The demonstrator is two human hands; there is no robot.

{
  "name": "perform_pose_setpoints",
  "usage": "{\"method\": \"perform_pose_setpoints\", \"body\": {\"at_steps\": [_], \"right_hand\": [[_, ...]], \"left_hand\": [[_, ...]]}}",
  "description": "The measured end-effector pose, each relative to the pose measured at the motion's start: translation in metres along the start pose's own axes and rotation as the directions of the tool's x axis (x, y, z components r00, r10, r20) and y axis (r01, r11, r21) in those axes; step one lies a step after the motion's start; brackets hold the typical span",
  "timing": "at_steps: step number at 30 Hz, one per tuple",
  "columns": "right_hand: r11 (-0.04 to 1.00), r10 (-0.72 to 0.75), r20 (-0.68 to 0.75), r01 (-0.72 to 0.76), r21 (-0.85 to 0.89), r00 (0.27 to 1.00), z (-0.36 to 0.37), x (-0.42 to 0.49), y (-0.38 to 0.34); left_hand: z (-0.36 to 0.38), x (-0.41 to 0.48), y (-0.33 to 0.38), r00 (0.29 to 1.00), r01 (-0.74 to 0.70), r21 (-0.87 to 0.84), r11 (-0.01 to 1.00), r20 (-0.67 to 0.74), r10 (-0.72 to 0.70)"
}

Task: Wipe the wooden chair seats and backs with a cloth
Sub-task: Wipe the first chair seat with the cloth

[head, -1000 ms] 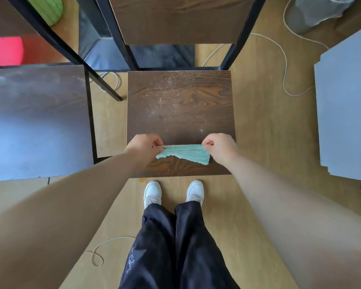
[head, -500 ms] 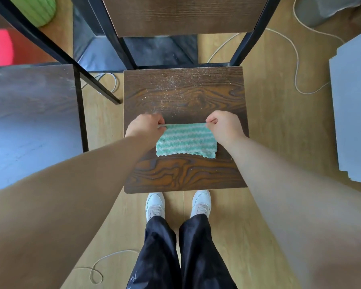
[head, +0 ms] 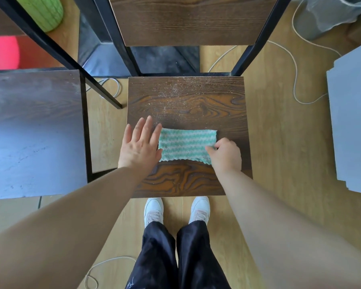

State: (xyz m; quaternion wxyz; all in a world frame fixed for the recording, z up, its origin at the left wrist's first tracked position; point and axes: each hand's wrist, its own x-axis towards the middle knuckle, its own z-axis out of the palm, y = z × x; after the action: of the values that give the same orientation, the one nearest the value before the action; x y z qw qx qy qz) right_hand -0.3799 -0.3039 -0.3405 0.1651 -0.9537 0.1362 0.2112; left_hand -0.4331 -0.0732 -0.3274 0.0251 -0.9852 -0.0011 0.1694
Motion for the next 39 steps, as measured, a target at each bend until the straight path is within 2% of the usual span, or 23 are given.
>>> {"method": "perform_pose_setpoints", "body": {"at_steps": [3,7,14,21,25,27,30,32,36,39], "right_hand": [[1.0,-0.013,-0.042,0.014,0.008,0.999,0.01,-0.005,-0.006],[0.993,-0.036,-0.077,0.044,0.109,0.996,0.01,-0.009,-0.008],[0.895,-0.145,-0.027,0.143,0.424,0.989,-0.023,-0.023,-0.019],[0.836,-0.27,0.043,0.212,0.505,0.962,-0.01,-0.03,-0.066],[0.864,-0.301,0.261,0.147,0.481,0.917,0.022,-0.035,-0.084],[0.885,-0.275,0.31,0.114,0.451,0.91,0.029,-0.037,-0.085],[0.921,-0.229,0.136,0.17,0.35,0.964,0.028,-0.039,-0.082],[0.938,-0.258,0.045,0.239,0.25,0.965,0.029,-0.041,-0.082],[0.941,-0.326,0.066,0.317,0.117,0.943,0.043,-0.042,-0.089],[0.928,-0.372,0.014,0.372,-0.02,0.928,0.055,-0.043,-0.089]], "left_hand": [[0.005,-0.007,-0.001,1.0,0.017,0.002,1.0,-0.01,-0.017],[0.006,-0.016,-0.005,0.999,0.033,-0.014,0.999,0.0,-0.033],[-0.003,-0.024,-0.015,0.996,0.089,-0.058,0.994,-0.007,-0.089],[-0.005,-0.032,-0.032,0.997,0.082,-0.058,0.995,0.002,-0.082],[0.005,-0.037,-0.042,0.997,0.077,-0.047,0.996,0.036,-0.075],[0.008,-0.038,-0.045,0.996,0.086,-0.055,0.995,0.044,-0.084],[0.01,-0.036,-0.047,0.994,0.102,-0.081,0.992,0.045,-0.098],[0.009,-0.034,-0.048,0.994,0.109,-0.098,0.989,0.035,-0.106],[0.008,-0.031,-0.05,0.992,0.122,-0.127,0.984,0.039,-0.118],[0.011,-0.031,-0.054,0.992,0.124,-0.12,0.985,0.046,-0.12]]}}
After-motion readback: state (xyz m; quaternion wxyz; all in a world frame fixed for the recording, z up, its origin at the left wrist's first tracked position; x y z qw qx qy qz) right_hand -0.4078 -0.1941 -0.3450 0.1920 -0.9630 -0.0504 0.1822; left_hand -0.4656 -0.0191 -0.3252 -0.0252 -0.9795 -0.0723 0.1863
